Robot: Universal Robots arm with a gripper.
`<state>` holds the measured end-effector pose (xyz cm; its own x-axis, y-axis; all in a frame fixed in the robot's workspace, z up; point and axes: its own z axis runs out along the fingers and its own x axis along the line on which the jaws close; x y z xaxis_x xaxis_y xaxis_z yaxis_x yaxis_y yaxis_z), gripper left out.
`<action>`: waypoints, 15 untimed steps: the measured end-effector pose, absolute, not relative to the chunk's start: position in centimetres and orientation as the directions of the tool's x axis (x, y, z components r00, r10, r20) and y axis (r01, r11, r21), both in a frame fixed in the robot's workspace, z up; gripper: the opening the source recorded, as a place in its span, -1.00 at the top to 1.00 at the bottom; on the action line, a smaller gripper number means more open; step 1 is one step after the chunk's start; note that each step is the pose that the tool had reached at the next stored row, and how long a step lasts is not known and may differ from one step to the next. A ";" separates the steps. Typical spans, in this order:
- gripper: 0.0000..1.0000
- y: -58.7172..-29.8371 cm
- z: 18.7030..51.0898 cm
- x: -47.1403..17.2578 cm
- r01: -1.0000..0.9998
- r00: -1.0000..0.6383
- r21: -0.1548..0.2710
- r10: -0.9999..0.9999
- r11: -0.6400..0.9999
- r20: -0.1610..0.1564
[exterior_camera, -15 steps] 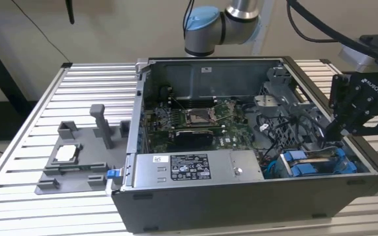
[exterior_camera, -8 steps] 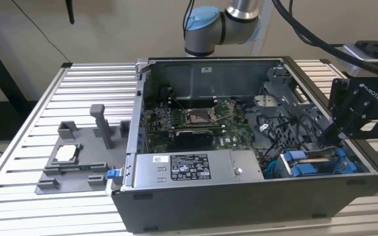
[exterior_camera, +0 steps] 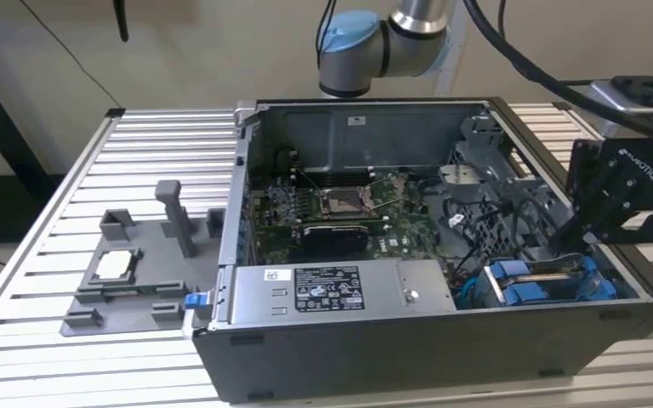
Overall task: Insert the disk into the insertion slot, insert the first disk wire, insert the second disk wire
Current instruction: 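Insert the first disk wire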
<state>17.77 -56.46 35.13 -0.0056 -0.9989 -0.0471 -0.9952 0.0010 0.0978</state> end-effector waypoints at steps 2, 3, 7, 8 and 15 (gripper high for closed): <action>0.62 -56.5 34.9 17.8 -0.995 -0.006 0.098 -0.999 0.001 -0.045; 0.62 -56.5 34.8 17.8 -0.995 -0.006 0.098 -0.999 0.001 -0.044; 0.62 -56.5 34.4 17.8 -0.995 -0.006 0.098 -0.999 0.002 -0.039; 0.62 -56.5 34.3 17.8 -0.995 -0.006 0.098 -0.999 0.002 -0.037; 0.62 -56.5 34.1 17.8 -0.995 -0.012 0.098 -0.999 0.008 -0.032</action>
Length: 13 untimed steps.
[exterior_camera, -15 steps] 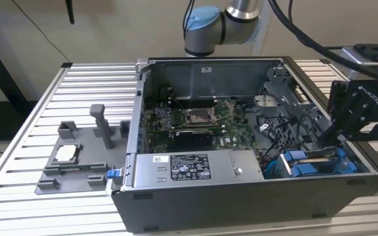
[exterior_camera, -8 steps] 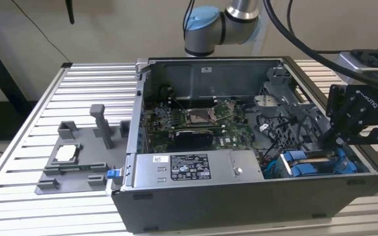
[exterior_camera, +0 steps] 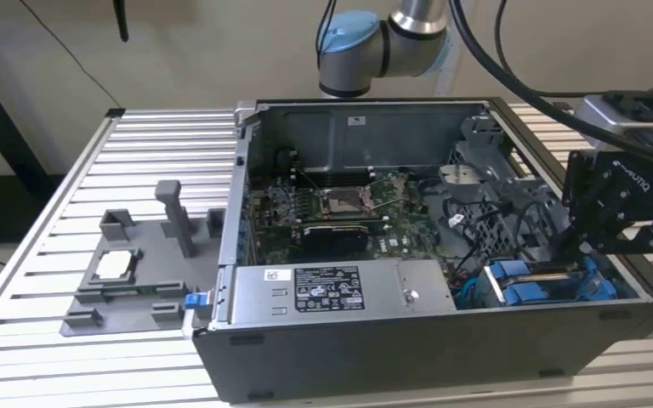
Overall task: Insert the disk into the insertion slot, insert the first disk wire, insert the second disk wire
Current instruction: 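Insert the first disk wire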
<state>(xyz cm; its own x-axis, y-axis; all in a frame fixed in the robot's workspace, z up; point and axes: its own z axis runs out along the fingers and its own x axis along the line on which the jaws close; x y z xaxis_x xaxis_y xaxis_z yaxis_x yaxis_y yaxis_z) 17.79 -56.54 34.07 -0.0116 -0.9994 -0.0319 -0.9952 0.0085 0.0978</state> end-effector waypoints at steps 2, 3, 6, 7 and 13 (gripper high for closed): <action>0.62 -56.6 34.0 17.8 -0.995 -0.015 0.098 -0.999 0.012 -0.032; 0.62 -56.6 34.0 17.8 -0.995 -0.017 0.098 -0.999 0.014 -0.032; 0.62 -56.6 34.0 17.8 -0.995 -0.022 0.098 -0.999 0.018 -0.032; 0.62 -56.7 34.0 17.9 -0.995 -0.023 0.098 -0.999 0.020 -0.032; 0.62 -56.8 33.9 17.9 -0.995 -0.038 0.098 -0.999 0.034 -0.032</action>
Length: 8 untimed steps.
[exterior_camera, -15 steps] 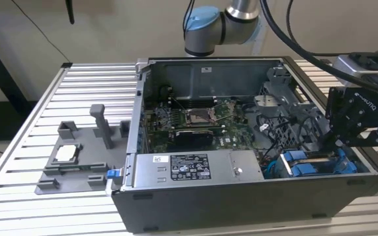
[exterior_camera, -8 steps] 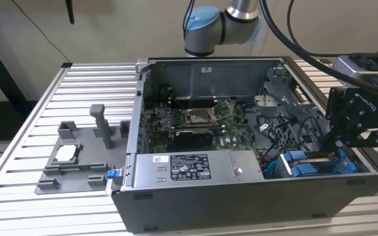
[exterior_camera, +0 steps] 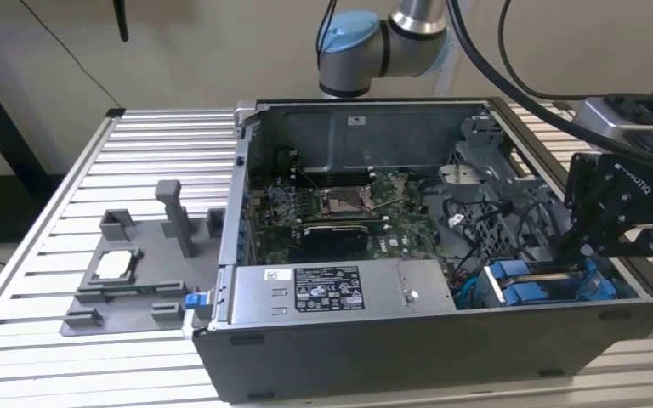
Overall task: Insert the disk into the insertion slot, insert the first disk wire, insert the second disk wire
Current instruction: 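Insert the first disk wire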
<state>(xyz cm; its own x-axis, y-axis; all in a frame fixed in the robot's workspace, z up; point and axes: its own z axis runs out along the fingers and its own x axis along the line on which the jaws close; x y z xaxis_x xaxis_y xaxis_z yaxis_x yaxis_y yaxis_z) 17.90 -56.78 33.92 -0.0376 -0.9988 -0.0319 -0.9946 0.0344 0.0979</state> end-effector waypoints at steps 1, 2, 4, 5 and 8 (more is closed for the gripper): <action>0.62 -56.8 33.8 17.9 -0.995 -0.040 0.098 -0.999 0.036 -0.032; 0.62 -56.8 33.8 17.9 -0.994 -0.041 0.098 -0.999 0.038 -0.032; 0.62 -56.8 33.6 17.9 -0.994 -0.044 0.098 -0.999 0.041 -0.032; 0.62 -56.8 33.5 17.9 -0.994 -0.045 0.098 -0.998 0.042 -0.031; 0.62 -56.8 33.2 17.9 -0.994 -0.046 0.098 -0.999 0.043 -0.028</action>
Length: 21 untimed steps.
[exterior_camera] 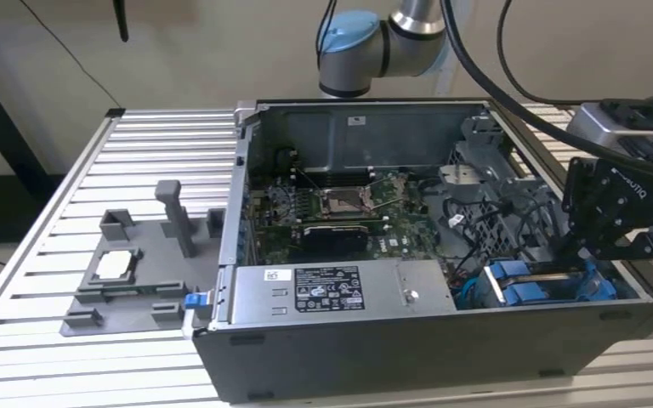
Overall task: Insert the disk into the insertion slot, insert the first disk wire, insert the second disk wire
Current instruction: 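Insert the first disk wire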
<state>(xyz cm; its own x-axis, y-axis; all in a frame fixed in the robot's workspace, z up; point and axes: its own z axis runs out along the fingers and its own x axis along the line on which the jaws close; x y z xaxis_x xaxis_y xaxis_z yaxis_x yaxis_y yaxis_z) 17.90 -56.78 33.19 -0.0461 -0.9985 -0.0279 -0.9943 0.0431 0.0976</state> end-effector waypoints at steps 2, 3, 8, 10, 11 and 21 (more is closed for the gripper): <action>0.62 -56.8 33.1 17.9 -0.994 -0.046 0.098 -0.999 0.043 -0.029; 0.62 -56.8 33.1 17.9 -0.994 -0.046 0.098 -0.999 0.043 -0.029; 0.59 -56.8 33.1 17.9 -0.994 -0.046 0.098 -0.998 0.043 -0.030; 0.46 -56.8 33.3 17.9 -0.994 -0.048 0.097 -0.998 0.045 -0.031; 0.46 -56.8 33.7 17.9 -0.994 -0.048 0.097 -0.998 0.045 -0.031; 0.46 -56.8 35.8 17.7 -0.997 -0.047 0.066 -0.998 0.045 -0.041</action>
